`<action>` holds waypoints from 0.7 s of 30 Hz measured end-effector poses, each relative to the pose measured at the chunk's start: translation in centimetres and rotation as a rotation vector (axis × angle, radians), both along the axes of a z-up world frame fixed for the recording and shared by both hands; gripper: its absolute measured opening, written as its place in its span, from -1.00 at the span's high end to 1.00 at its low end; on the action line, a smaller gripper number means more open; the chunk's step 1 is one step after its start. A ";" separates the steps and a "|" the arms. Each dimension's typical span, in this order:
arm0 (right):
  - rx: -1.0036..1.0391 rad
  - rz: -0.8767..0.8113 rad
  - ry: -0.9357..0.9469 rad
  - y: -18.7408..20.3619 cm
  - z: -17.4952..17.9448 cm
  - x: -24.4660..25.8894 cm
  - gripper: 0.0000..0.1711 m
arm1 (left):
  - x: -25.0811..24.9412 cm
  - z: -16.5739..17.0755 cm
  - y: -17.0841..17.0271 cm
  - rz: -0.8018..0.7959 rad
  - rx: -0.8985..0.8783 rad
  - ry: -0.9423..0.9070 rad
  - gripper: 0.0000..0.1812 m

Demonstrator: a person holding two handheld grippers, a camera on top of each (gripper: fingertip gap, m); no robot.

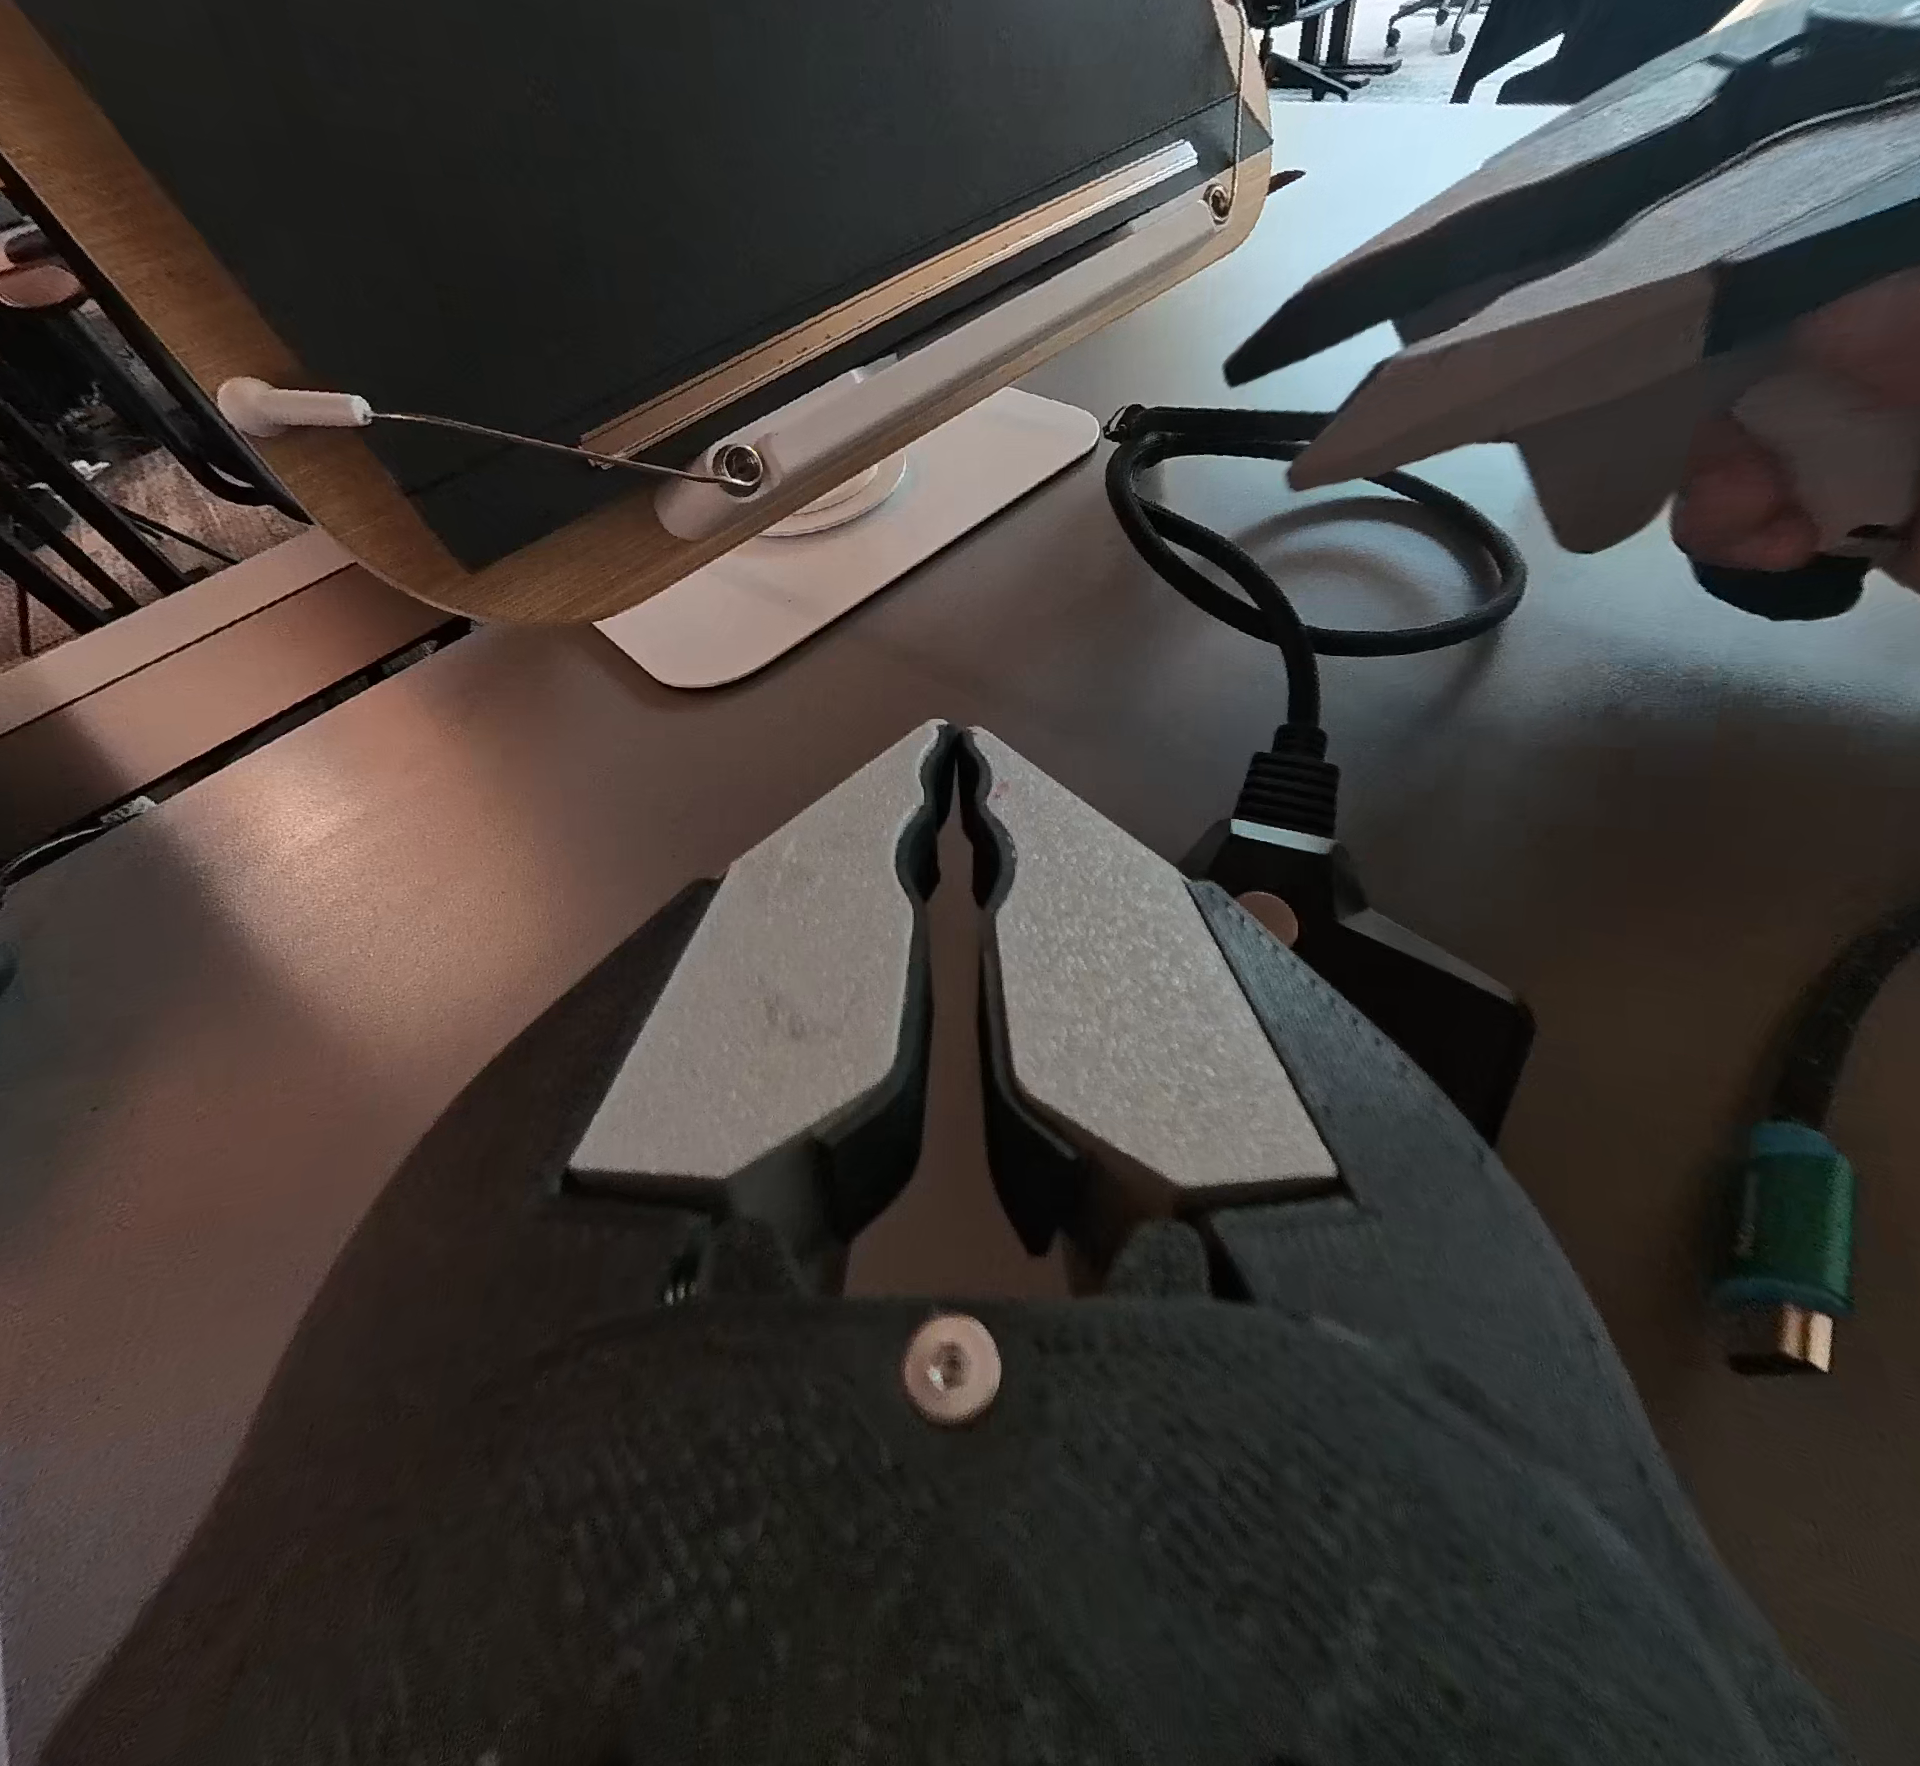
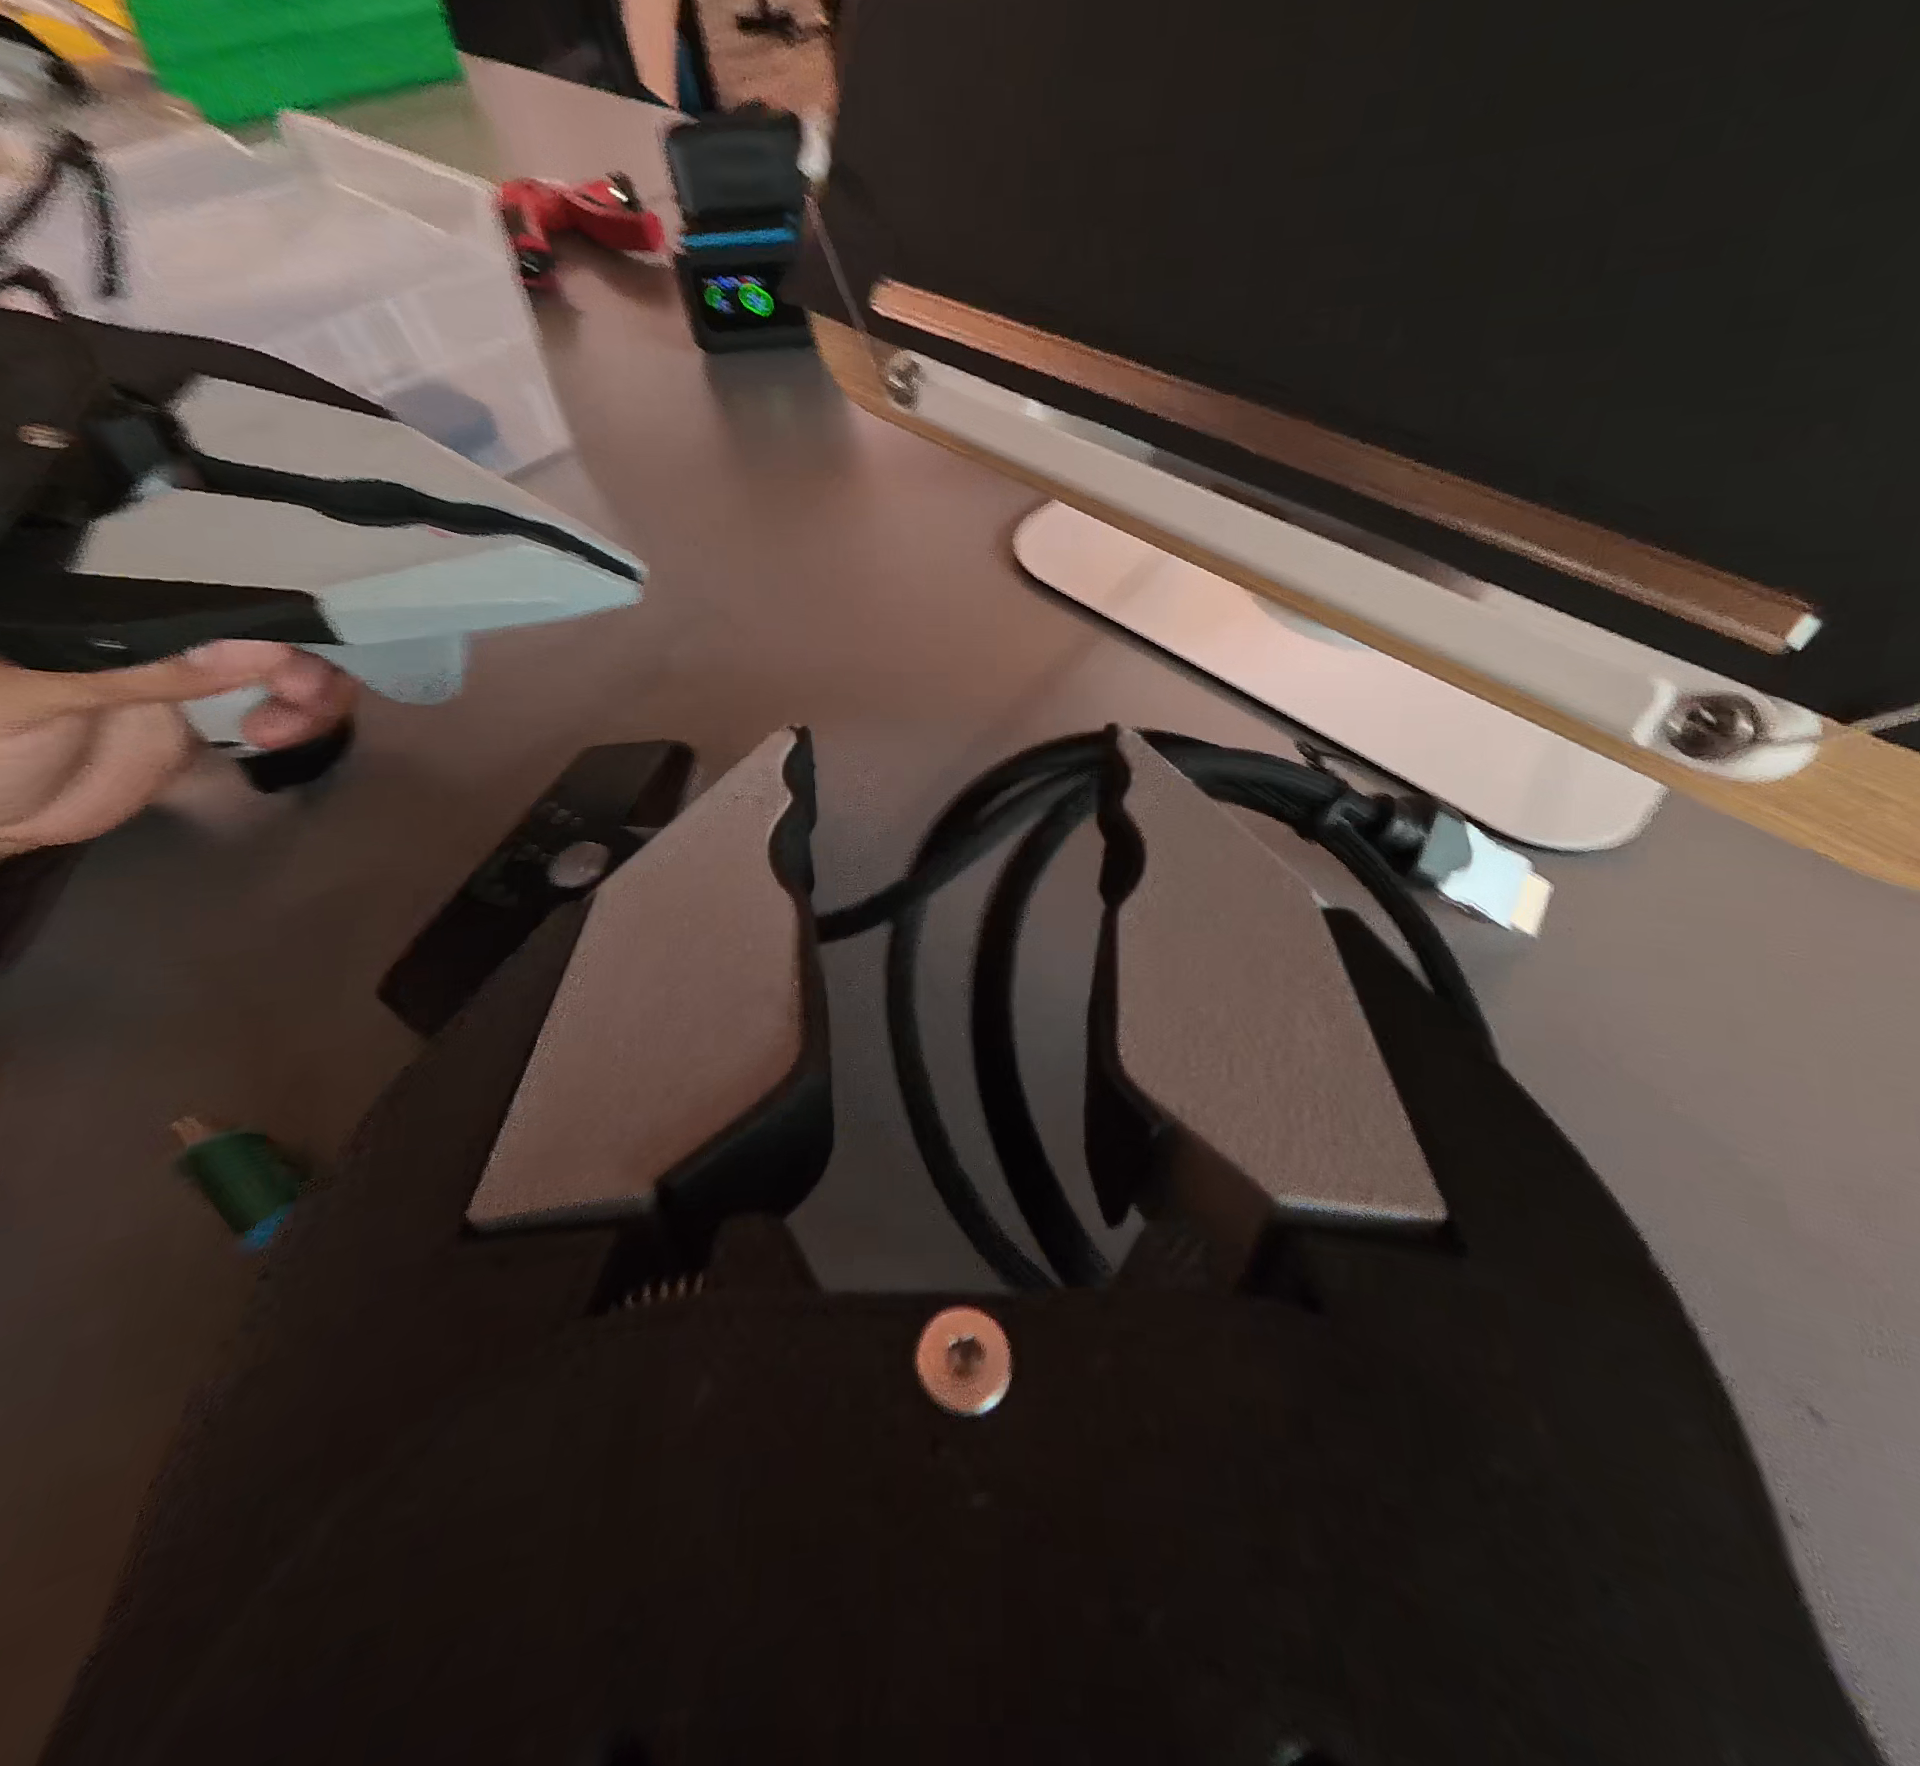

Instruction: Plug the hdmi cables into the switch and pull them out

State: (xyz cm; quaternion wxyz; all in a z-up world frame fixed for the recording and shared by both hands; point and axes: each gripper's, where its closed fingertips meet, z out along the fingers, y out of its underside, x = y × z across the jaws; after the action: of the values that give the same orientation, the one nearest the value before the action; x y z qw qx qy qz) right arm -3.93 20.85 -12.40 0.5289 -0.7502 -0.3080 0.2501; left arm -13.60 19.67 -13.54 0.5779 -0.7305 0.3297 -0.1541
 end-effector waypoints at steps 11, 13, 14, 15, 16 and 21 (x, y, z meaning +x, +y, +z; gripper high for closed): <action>0.045 0.456 -0.124 -7.6 -0.8 -6.8 0.37 | 0.0 0.0 0.0 0.000 0.000 0.000 1.00; 0.002 0.461 -0.162 -7.6 -2.3 -7.3 0.37 | 0.0 0.0 0.0 0.000 0.000 0.000 1.00; -0.020 0.454 -0.181 -7.4 -3.1 -7.4 0.37 | 0.0 0.0 0.0 0.001 0.000 0.000 1.00; -0.045 0.455 -0.197 -7.3 -3.8 -7.5 0.37 | 0.0 0.0 0.0 0.001 0.000 0.001 1.00; -0.071 0.466 -0.209 -7.5 -4.5 -7.6 0.36 | -0.1 0.0 0.0 0.001 0.000 0.001 1.00; -0.111 0.471 -0.223 -7.4 -5.3 -7.7 0.36 | -0.1 0.0 0.0 0.001 0.000 0.002 1.00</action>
State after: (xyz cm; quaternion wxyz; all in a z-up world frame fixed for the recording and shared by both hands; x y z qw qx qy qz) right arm -11.60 13.42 -17.73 0.3769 -0.7087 -0.5164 0.2986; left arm -13.67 19.69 -13.57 0.5775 -0.7309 0.3298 -0.1532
